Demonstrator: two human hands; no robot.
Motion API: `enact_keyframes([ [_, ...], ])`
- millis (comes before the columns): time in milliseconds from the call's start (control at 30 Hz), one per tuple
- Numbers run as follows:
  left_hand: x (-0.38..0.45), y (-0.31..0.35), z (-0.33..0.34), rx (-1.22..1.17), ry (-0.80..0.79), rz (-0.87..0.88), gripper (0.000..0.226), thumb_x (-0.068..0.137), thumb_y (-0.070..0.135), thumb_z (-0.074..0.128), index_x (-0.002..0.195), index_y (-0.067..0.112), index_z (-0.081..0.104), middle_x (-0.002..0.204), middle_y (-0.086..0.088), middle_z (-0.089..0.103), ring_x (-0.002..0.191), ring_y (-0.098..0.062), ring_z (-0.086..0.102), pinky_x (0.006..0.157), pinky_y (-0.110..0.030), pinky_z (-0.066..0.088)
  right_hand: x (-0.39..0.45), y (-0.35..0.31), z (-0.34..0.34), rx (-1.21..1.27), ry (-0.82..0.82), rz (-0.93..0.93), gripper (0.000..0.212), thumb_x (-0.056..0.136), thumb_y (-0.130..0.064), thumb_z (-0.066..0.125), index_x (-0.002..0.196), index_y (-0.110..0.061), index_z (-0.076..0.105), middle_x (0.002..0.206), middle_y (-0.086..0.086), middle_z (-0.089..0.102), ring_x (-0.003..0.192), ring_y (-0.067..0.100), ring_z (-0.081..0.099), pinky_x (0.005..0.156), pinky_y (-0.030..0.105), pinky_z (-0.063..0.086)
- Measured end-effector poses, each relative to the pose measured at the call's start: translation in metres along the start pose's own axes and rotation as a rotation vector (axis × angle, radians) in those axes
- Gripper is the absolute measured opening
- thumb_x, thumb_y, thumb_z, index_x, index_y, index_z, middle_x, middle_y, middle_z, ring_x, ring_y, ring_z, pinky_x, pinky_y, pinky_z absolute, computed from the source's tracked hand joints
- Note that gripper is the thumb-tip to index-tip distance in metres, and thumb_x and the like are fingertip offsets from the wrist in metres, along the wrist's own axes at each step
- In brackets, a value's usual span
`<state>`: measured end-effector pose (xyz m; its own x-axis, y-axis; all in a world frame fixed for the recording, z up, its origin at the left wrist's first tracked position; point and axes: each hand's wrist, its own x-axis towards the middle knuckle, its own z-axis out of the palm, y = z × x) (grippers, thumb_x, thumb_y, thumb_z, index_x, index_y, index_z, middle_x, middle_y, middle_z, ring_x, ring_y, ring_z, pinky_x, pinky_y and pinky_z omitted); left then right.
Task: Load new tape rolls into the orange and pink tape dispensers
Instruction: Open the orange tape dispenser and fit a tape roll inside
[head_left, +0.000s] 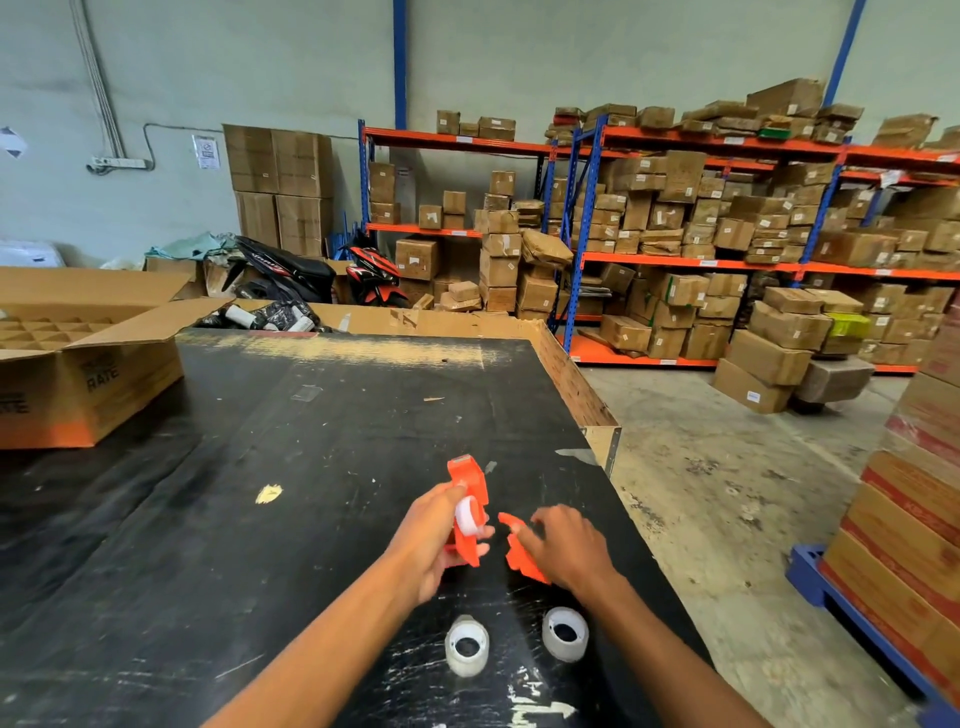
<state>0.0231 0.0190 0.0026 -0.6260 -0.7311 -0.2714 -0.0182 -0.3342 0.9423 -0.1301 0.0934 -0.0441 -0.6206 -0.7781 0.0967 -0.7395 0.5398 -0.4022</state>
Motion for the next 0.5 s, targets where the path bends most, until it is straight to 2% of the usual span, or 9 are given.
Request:
enact_keyframes([
  [133,-0.003,-0.006,-0.003,-0.009,0.003,-0.025,0.027,0.098,0.024,0.041,0.111,0.006,0.057,0.09,-0.016,0.06,0.072,-0.024,0.064,0.07,-0.037,0.054,-0.005,0.012,-0.024,0.021,-0.039,-0.027,0.033,0.087,-0.043,0.058,0.087,-0.013,0.072,0.083,0.006,0.071,0.079,0.024,0.065,0.07,0.034,0.05],
  [200,-0.004,-0.009,-0.003,-0.008,0.007,-0.03,0.026,0.097,0.023,0.043,0.111,0.007,0.058,0.089,-0.015,0.061,0.073,-0.024,0.064,0.073,-0.038,0.054,-0.013,0.016,-0.034,0.114,-0.079,-0.072,0.028,0.086,-0.042,0.062,0.084,-0.016,0.074,0.066,-0.001,0.062,0.064,0.015,0.056,0.064,0.031,0.045],
  [267,-0.006,-0.01,0.001,-0.008,-0.002,-0.026,0.023,0.096,0.023,0.044,0.108,0.01,0.06,0.085,-0.013,0.063,0.072,-0.023,0.064,0.073,-0.037,0.054,-0.023,0.012,-0.044,0.306,-0.116,-0.164,0.023,0.085,-0.039,0.065,0.087,-0.018,0.075,0.059,-0.005,0.054,0.055,0.006,0.044,0.06,0.026,0.039],
  [333,-0.01,-0.012,0.008,-0.003,-0.04,-0.014,0.021,0.096,0.022,0.046,0.102,0.013,0.063,0.073,-0.005,0.069,0.067,-0.018,0.065,0.077,-0.037,0.053,-0.036,-0.001,-0.052,0.482,-0.2,-0.259,0.027,0.082,-0.039,0.069,0.101,-0.02,0.072,0.069,-0.002,0.06,0.058,0.004,0.047,0.06,0.02,0.041],
  [400,-0.014,-0.013,0.015,0.008,-0.084,0.0,0.021,0.095,0.021,0.047,0.102,0.014,0.066,0.068,0.001,0.073,0.062,-0.013,0.065,0.077,-0.036,0.053,-0.043,-0.011,-0.055,0.545,-0.237,-0.321,0.035,0.078,-0.039,0.073,0.109,-0.024,0.068,0.08,-0.001,0.066,0.064,0.005,0.054,0.063,0.019,0.046],
  [500,-0.019,-0.015,0.024,0.015,-0.12,0.022,0.024,0.095,0.022,0.049,0.11,0.017,0.067,0.088,-0.009,0.075,0.071,-0.016,0.066,0.072,-0.035,0.053,-0.049,-0.013,-0.052,0.569,-0.202,-0.368,0.029,0.078,-0.03,0.076,0.105,-0.02,0.07,0.087,0.008,0.071,0.065,0.008,0.056,0.064,0.026,0.048],
])
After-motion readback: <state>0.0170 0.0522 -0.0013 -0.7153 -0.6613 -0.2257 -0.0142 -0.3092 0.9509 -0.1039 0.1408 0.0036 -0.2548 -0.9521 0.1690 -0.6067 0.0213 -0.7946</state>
